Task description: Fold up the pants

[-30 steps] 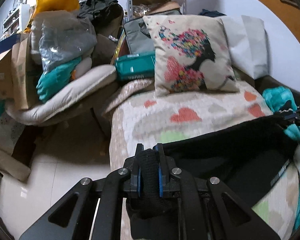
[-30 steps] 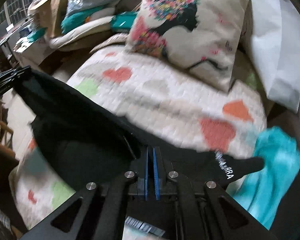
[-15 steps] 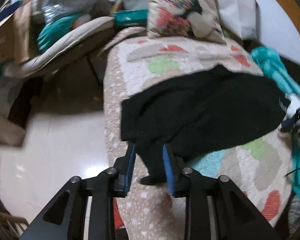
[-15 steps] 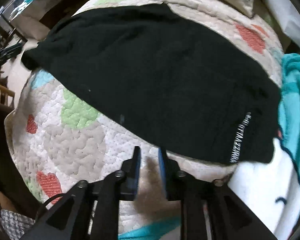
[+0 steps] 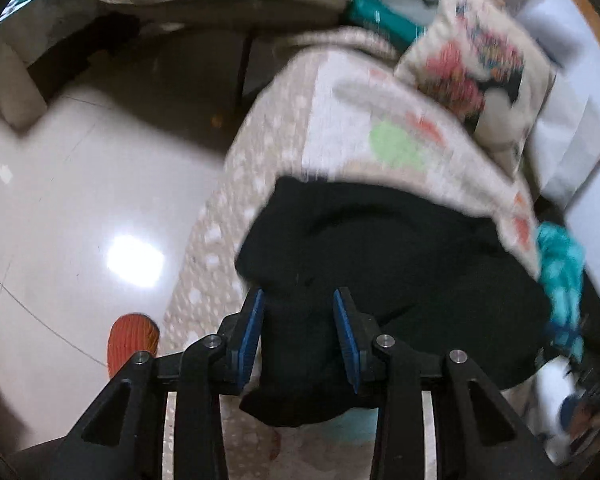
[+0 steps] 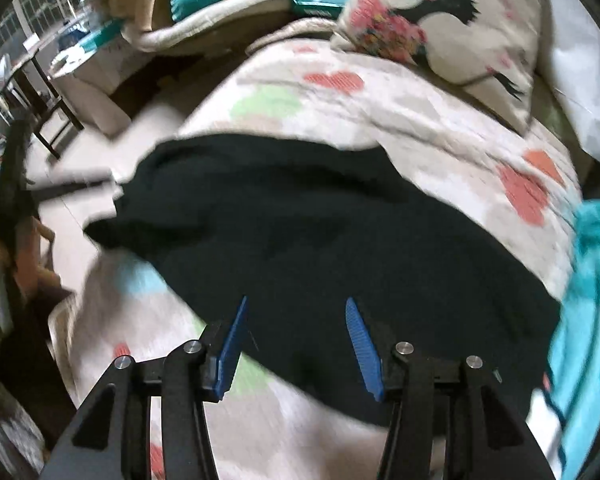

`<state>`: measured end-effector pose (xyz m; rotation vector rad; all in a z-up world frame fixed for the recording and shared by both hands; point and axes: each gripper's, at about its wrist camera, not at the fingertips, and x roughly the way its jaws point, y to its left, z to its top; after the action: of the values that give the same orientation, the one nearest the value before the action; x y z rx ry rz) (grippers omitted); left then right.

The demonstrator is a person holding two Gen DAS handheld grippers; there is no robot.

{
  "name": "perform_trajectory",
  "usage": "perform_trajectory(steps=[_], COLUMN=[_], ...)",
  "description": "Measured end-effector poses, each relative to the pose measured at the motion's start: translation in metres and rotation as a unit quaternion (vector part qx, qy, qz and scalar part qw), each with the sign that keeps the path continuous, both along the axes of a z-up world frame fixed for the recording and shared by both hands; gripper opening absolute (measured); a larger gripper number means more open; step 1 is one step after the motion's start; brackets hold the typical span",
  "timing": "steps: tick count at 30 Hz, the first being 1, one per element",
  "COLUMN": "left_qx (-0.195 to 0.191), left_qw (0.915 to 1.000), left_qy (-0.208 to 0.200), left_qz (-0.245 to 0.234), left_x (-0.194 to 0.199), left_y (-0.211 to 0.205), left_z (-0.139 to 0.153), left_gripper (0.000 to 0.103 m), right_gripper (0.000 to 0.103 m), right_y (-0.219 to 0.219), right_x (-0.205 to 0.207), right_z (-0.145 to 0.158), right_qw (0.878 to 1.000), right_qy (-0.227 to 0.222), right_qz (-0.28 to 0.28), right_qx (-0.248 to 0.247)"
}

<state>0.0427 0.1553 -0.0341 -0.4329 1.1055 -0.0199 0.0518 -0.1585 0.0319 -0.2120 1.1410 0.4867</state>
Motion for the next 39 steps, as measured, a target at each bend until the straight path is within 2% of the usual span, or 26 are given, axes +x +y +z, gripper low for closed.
perform_trajectory(steps=[4,8,10,12,15,17,18,24,29,32,34,36,38,39], left_qx=[-0.002,0.002,0.003,0.01,0.027,0.019,0.017,-0.007,-0.002,0.011,0.016,0.016,0.01,0.006], left_qw=[0.9998,0.9998,0.9998,0.9999,0.9995,0.9997,0.9997,0.9996,0.9988,0.9986,0.9986,0.9988,0.9988,0.9988], left_qy=[0.02,0.018,0.017,0.009,-0.001,-0.004,-0.006,-0.026,-0.045,-0.048,-0.046,-0.042,-0.04,-0.038], left_qz=[-0.009,0.0,0.004,-0.006,-0.016,-0.017,-0.016,0.005,0.017,0.021,0.021,0.022,0.027,0.029], left_x=[-0.002,-0.002,-0.002,-0.003,-0.005,-0.004,-0.004,-0.004,0.006,0.024,0.037,0.047,0.05,0.049], left_y=[-0.009,-0.011,-0.011,-0.016,-0.021,-0.022,-0.022,-0.013,-0.011,-0.01,-0.009,-0.006,-0.004,-0.004], left_z=[-0.022,-0.026,-0.026,-0.023,-0.019,-0.016,-0.014,0.002,0.016,0.022,0.024,0.023,0.022,0.021], left_gripper=[0.035,0.037,0.036,0.027,0.018,0.016,0.015,0.015,0.015,0.015,0.015,0.015,0.015,0.015], right_gripper=[0.055,0.055,0.055,0.055,0.054,0.023,0.002,0.002,0.001,0.001,0.002,0.002,0.009,0.023], right_y=[0.025,0.036,0.038,0.038,0.036,0.035,0.034,0.018,0.005,0.002,-0.001,-0.007,-0.014,-0.016], right_x=[0.041,0.088,0.111,0.131,0.149,0.15,0.149,0.133,0.14,0.151,0.161,0.169,0.167,0.165], right_z=[-0.007,-0.031,-0.044,-0.055,-0.077,-0.078,-0.075,-0.047,-0.027,-0.02,-0.018,-0.022,-0.027,-0.029], right_qw=[0.999,0.995,0.988,0.98,0.97,0.967,0.968,0.973,0.968,0.968,0.967,0.965,0.962,0.962], right_qy=[-0.006,0.01,0.022,0.031,0.06,0.05,0.048,0.007,-0.015,-0.027,-0.016,0.015,0.032,0.037], right_qz=[-0.021,-0.095,-0.143,-0.191,-0.231,-0.246,-0.24,-0.216,-0.22,-0.224,-0.225,-0.224,-0.23,-0.232], right_qx=[0.032,0.039,0.048,0.05,0.048,0.039,0.048,0.082,0.12,0.111,0.119,0.137,0.14,0.138])
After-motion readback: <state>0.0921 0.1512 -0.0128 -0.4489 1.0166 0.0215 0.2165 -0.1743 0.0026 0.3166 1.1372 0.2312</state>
